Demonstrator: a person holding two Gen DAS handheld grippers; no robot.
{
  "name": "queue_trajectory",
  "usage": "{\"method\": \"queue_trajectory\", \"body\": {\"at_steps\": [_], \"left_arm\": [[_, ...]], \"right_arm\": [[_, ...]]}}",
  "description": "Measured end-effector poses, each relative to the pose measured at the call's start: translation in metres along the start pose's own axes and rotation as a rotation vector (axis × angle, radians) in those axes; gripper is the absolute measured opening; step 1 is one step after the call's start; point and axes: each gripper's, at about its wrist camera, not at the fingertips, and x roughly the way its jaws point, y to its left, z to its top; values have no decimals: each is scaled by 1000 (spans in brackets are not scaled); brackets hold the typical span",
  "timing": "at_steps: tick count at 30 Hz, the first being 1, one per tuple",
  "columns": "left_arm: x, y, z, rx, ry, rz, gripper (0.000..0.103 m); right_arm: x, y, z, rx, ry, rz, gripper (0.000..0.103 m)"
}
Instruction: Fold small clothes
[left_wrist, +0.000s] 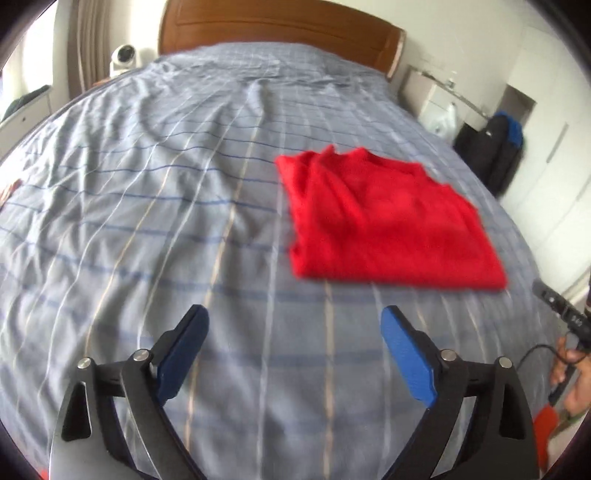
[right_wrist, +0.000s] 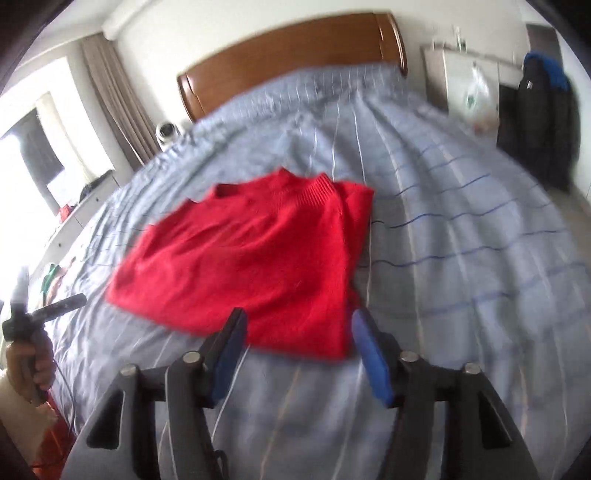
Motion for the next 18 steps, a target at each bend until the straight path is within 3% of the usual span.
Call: {"method": "queue_trajectory", "body": {"at_steps": [6,9,13,16,18], "left_arm": [[5,-17,-21,45,-5,70,99],[19,-9,-31,6,-28,80,99],[45,0,-47,-2,-19,149,99],[55,6,-63,20,-67,146,102],[53,3,-69,48,-109,157,102]], "right_arm": [[-20,23,-49,-33,-5,-48,65],[-11,24,-53,0,-14,-73,65],[7,9,-61,51,-45,-120,66],[25,-15,-77,181,-17,-82,67],[23,-23,-84,211,-78,-28,67]]}}
